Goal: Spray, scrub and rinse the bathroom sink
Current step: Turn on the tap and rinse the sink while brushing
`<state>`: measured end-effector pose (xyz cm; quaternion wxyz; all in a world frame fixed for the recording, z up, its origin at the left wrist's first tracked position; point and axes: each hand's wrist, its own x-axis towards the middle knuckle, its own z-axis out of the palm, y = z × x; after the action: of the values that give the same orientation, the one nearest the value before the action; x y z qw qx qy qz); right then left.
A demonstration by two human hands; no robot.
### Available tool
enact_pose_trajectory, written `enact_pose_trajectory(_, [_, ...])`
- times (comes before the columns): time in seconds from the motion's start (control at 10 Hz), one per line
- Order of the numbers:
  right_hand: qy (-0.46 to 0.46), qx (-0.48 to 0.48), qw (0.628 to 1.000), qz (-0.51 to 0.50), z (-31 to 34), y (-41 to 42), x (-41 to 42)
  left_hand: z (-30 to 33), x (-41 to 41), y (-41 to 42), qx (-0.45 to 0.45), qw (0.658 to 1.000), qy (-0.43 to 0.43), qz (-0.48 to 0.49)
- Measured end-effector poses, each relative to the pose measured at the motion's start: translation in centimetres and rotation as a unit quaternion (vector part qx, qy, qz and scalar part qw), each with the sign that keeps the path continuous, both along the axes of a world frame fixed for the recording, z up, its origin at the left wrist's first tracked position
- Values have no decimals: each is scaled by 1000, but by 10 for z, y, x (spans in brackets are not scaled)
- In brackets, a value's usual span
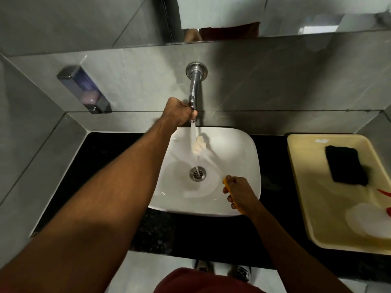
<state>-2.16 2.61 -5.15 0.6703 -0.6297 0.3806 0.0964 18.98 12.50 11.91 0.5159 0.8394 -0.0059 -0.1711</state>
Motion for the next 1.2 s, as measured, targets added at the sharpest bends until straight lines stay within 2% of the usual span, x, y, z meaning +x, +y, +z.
enact_pose_trajectory(0.3, [10,-1,1000,16,-7,-4,7,-3,4,-3,-60,996,30,51])
enact_pose_trajectory(0.4, [-3,-29,999,30,-8,-7,9,-4,4,-6,-153,979,85,107])
enact_pose_trajectory(0.5, [-11,-64,997,44,-7,-8,15,-9,10,-10,-201,965,104,135])
enact_pose_trajectory(0.7, [-19,-120,988,90,-2,-17,18,-9,15,-15,-87,988,55,114])
enact_pose_trajectory(0.8, [-6,-128,987,102,-5,-20,5,-12,16,-9,-61,995,31,66])
enact_pose_trajectory(0.9, [4,-112,988,106,-6,-24,-11,-16,11,3,-40,999,4,-21])
enact_pose_trajectory(1.0, [-6,-94,990,101,-3,-27,-22,-19,17,6,-29,999,-11,-35])
enact_pose_trajectory(1.2, [15,-28,998,63,8,-26,-11,-33,23,-1,10,999,-26,42])
